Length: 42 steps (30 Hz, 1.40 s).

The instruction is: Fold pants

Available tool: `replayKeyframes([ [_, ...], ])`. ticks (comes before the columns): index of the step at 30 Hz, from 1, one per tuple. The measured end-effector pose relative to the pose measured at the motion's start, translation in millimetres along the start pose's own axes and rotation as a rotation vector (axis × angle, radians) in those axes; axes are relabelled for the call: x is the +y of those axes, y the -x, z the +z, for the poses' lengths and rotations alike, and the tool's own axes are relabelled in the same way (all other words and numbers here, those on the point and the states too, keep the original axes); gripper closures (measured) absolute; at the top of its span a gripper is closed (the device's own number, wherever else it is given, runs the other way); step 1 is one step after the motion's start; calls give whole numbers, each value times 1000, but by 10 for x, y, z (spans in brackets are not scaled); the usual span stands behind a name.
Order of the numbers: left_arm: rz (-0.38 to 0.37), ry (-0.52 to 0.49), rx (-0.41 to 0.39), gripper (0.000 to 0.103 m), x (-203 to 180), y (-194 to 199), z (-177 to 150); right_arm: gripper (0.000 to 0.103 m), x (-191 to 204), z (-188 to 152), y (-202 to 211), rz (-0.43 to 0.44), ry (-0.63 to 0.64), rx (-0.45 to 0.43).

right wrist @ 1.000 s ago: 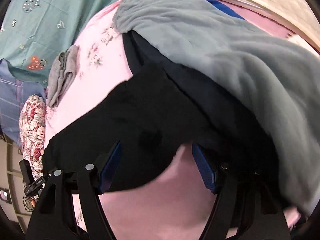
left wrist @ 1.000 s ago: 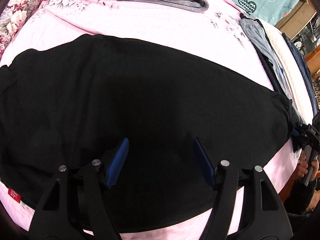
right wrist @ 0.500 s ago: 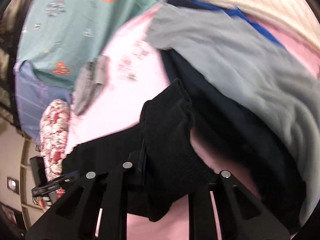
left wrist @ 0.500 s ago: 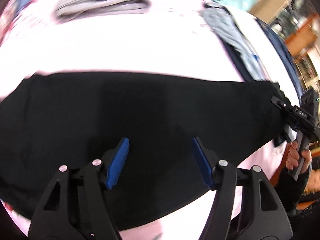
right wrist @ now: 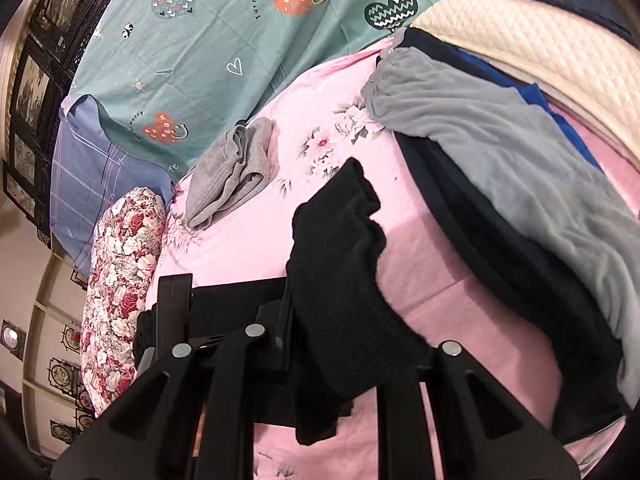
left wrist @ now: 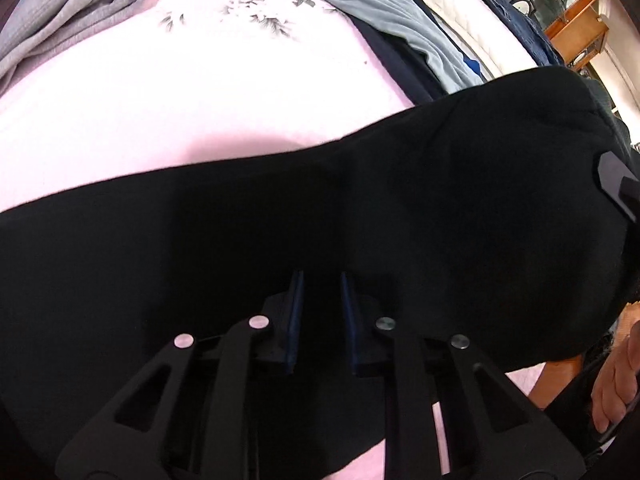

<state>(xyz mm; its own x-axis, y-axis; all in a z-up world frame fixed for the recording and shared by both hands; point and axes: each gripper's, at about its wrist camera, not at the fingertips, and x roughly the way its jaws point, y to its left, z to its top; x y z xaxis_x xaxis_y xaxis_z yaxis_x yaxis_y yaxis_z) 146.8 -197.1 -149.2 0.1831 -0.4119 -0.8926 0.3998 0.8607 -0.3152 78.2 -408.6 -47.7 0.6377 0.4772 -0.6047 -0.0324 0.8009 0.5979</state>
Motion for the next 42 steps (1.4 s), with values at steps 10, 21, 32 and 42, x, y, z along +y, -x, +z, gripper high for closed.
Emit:
replayKeyframes([
  [10, 143, 151, -180, 70, 893, 964, -371, 86, 37, -31, 17, -45, -13, -15],
  [21, 333, 484, -203, 66, 2757, 1580, -1354, 86, 278, -79, -179, -193, 47, 7],
  [32, 293, 382, -256, 54, 2851, 1518, -1371, 86, 1267, -284, -662, -253, 235, 73],
  [42, 170, 395, -300, 54, 2976, 1565, -1445, 85, 2159, -826, -2073, -352, 495, 286],
])
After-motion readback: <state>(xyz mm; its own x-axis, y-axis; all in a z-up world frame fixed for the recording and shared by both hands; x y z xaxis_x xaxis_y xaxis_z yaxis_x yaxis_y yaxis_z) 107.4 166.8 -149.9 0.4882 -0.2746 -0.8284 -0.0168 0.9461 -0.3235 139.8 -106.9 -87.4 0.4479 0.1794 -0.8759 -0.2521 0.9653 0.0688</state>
